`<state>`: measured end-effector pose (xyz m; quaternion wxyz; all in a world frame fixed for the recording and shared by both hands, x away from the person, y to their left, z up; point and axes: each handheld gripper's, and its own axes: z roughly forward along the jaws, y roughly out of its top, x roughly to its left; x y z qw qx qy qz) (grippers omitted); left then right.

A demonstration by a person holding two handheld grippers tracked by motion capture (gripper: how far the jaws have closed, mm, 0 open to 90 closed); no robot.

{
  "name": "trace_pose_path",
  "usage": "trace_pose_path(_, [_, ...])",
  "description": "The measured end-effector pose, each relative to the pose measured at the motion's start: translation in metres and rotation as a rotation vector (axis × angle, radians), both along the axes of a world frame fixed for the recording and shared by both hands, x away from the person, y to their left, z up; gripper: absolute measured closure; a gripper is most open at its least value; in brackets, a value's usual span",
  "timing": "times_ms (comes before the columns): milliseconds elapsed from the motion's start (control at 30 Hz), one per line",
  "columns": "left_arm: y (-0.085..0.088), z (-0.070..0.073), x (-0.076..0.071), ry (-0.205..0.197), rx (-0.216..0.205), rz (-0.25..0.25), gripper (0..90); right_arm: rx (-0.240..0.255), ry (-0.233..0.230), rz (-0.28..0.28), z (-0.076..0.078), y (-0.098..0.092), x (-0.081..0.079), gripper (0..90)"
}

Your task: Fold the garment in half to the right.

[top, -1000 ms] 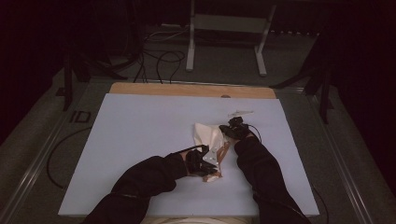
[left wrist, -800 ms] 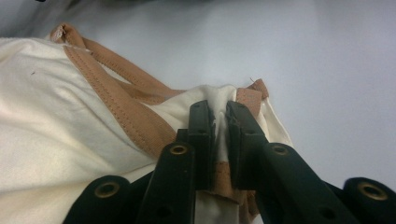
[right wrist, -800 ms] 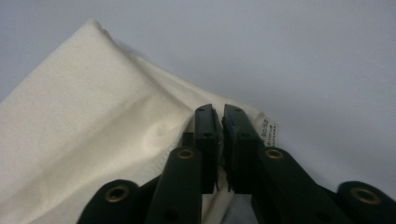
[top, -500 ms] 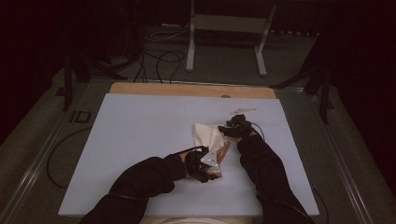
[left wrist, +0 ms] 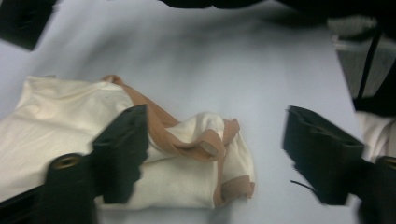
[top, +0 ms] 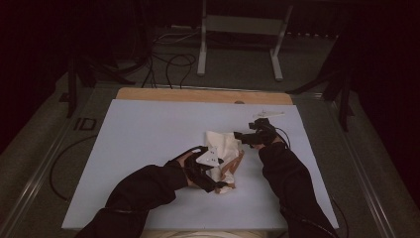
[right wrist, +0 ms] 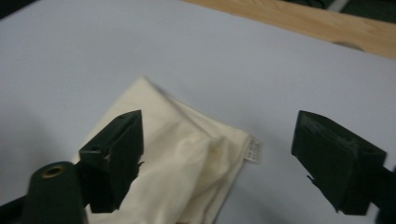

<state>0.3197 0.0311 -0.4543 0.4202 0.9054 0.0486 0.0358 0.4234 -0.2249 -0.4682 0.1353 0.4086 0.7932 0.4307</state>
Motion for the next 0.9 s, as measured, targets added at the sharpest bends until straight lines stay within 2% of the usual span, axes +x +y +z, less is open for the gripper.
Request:
trace_pose_path(33, [0.000, 0.000, 0.000, 0.000, 0.000, 0.000, 13.3, 0.000, 0.000, 0.000, 0.000, 0.000, 0.000, 13.7])
trace_pose_path(67, [0.009, 0.003, 0.000, -0.004, -0.008, 0.021, 13.3, 0.000, -0.005, 0.000, 0.003, 0.001, -0.002, 14.5])
trace_pose_path(100, [0.013, 0.005, 0.001, 0.004, -0.014, 0.028, 6.0, 0.003, -0.016, 0.008, 0.009, 0.002, -0.006, 14.1])
trace_pose_path(167, [0.024, 0.008, 0.001, 0.004, -0.031, 0.055, 2.2, 0.004, -0.025, 0.018, 0.014, 0.004, -0.010, 14.2])
trace_pose_path(233, [0.036, 0.011, 0.001, 0.020, -0.060, 0.080, 1.5, 0.004, -0.028, 0.026, 0.019, 0.006, -0.013, 14.2])
trace_pose_path(300, [0.050, 0.013, 0.000, 0.015, -0.087, 0.118, 0.6, 0.010, -0.024, 0.028, 0.022, 0.007, -0.014, 14.2])
trace_pose_path(367, [0.067, 0.013, -0.001, 0.028, -0.112, 0.148, 0.6, 0.012, -0.023, 0.035, 0.023, 0.008, -0.015, 14.2])
trace_pose_path(433, [0.085, 0.011, -0.003, 0.048, -0.123, 0.182, 0.6, 0.006, -0.021, 0.042, 0.022, 0.009, -0.016, 13.9])
trace_pose_path(500, [0.103, 0.005, -0.005, 0.068, -0.138, 0.216, 0.6, 0.035, 0.009, 0.064, 0.019, 0.009, -0.015, 13.3])
trace_pose_path(567, [0.121, -0.002, -0.009, 0.074, -0.143, 0.264, 0.6, 0.029, 0.024, 0.058, 0.014, 0.010, -0.012, 14.9])
trace_pose_path(600, [0.129, -0.006, -0.011, 0.076, -0.151, 0.292, 0.7, 0.022, 0.012, 0.049, 0.011, 0.009, -0.011, 20.0])
trace_pose_path(700, [0.150, -0.017, -0.019, 0.068, -0.182, 0.390, 0.6, 0.046, 0.032, -0.003, 0.004, 0.005, -0.006, 41.3])
trace_pose_path(767, [0.161, -0.024, -0.024, 0.051, -0.202, 0.457, 0.6, 0.012, 0.042, -0.008, -0.003, 0.007, -0.001, 48.6])
trace_pose_path(900, [0.177, -0.036, -0.034, 0.005, -0.228, 0.552, 0.6, -0.036, 0.081, -0.029, -0.019, 0.014, 0.007, 48.8])
